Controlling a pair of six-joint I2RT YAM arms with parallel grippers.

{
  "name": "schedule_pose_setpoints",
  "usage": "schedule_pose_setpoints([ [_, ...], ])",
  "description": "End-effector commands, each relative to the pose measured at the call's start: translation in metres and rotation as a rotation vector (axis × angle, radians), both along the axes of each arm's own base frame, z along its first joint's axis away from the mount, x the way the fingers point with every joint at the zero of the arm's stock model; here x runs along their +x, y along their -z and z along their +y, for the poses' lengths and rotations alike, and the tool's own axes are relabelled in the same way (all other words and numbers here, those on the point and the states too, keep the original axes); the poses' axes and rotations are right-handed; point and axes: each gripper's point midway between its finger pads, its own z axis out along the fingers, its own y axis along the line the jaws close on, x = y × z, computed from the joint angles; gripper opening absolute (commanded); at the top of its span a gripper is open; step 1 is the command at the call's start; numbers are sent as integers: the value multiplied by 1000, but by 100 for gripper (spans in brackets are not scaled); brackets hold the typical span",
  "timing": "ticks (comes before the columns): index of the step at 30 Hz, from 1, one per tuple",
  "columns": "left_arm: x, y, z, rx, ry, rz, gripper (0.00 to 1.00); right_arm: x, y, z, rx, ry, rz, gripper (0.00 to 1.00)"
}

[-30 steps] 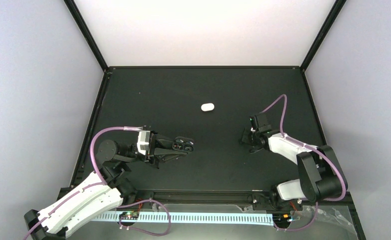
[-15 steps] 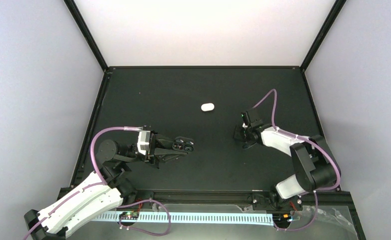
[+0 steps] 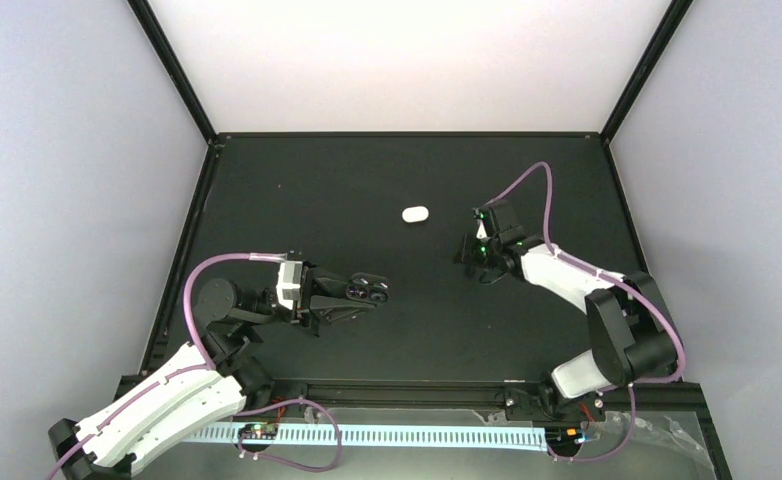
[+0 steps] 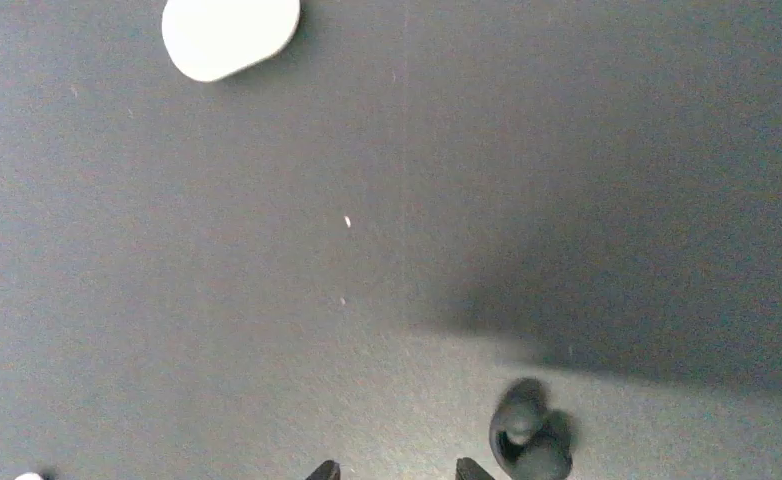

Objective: Insert the wireless bluetooth earbuds into the charging case
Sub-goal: Pick up the earbud from the center of the board.

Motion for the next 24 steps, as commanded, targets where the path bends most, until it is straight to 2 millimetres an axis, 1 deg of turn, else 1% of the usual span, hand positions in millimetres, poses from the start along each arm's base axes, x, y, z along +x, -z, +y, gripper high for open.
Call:
schedule_pose_setpoints([
  [1,2,0,-2,1,-8,-9,1,19,-25,-9,-24,-18,-78,33],
  [3,2,-1,-2,1,-7,-10,2,22,-21,-9,-31,-42,-64,38],
  [5,2,0,-2,3,-9,-11,2,21,-17,-6,-57,-80,-56,40],
  [8,2,1,-1,6,-17,-12,1,17,-19,-1,-149,-134,-91,40],
  [11,2,0,-2,5,-13,-11,2,12,-16,6,-165,-183,-83,40],
  [14,2,1,-3,7,-4,-9,2,11,-2,3,-191,-182,-39,40],
  [19,2,2,-2,9,-9,-10,2,10,9,-3,-234,-180,-16,40],
  [24,2,2,-3,11,-5,-6,2,9,16,-1,-230,-190,1,40],
])
